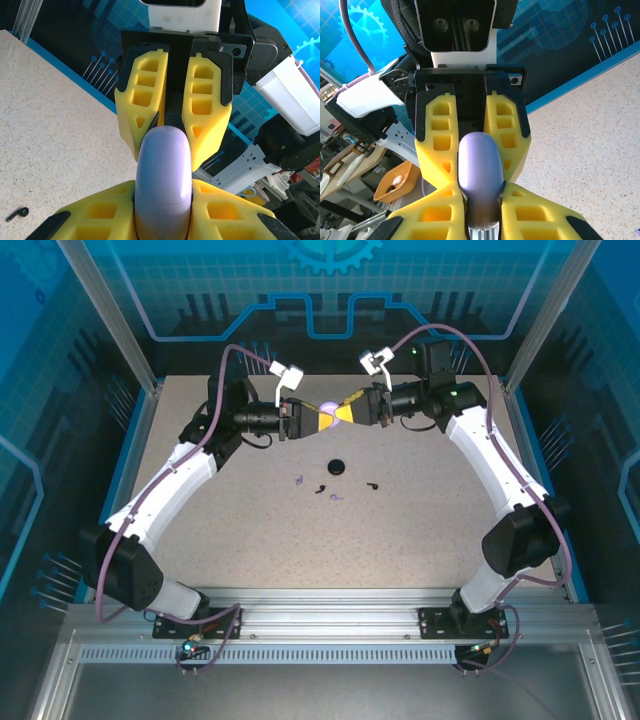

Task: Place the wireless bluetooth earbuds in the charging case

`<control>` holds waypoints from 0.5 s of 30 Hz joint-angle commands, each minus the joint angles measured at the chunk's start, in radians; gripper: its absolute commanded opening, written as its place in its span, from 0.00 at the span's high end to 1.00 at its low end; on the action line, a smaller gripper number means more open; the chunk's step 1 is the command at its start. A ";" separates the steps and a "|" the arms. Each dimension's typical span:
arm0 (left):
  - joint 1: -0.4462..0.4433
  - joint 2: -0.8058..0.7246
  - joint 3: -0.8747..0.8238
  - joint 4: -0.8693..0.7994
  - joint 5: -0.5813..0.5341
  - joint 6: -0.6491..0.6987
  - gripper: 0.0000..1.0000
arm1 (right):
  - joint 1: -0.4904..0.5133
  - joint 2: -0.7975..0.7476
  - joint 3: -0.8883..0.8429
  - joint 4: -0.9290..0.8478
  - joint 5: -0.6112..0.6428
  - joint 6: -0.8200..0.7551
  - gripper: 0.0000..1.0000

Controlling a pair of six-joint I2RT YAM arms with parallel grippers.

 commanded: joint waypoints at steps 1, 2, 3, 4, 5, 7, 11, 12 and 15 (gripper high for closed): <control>-0.024 0.005 0.004 0.030 0.001 0.004 0.88 | 0.014 -0.022 -0.003 -0.003 0.052 -0.002 0.76; -0.024 0.001 0.010 0.006 -0.022 0.024 0.89 | 0.013 -0.029 -0.005 -0.017 0.069 -0.012 0.73; -0.024 0.000 0.014 -0.024 -0.049 0.057 0.90 | 0.013 -0.037 -0.006 -0.030 0.090 -0.023 0.70; -0.023 -0.003 0.016 -0.043 -0.063 0.089 0.89 | 0.012 -0.045 -0.006 -0.041 0.108 -0.034 0.67; -0.023 -0.005 0.012 -0.048 -0.073 0.124 0.88 | 0.010 -0.056 -0.007 -0.055 0.129 -0.047 0.66; -0.023 -0.010 0.000 -0.047 -0.086 0.173 0.88 | 0.007 -0.073 -0.009 -0.075 0.165 -0.066 0.62; -0.022 -0.033 -0.027 -0.046 -0.087 0.299 0.87 | 0.003 -0.109 -0.016 -0.111 0.247 -0.109 0.55; -0.023 -0.038 -0.039 -0.036 -0.068 0.341 0.87 | 0.002 -0.119 -0.023 -0.112 0.271 -0.117 0.53; -0.024 -0.056 -0.082 0.007 -0.061 0.417 0.90 | 0.004 -0.154 -0.062 -0.089 0.307 -0.154 0.50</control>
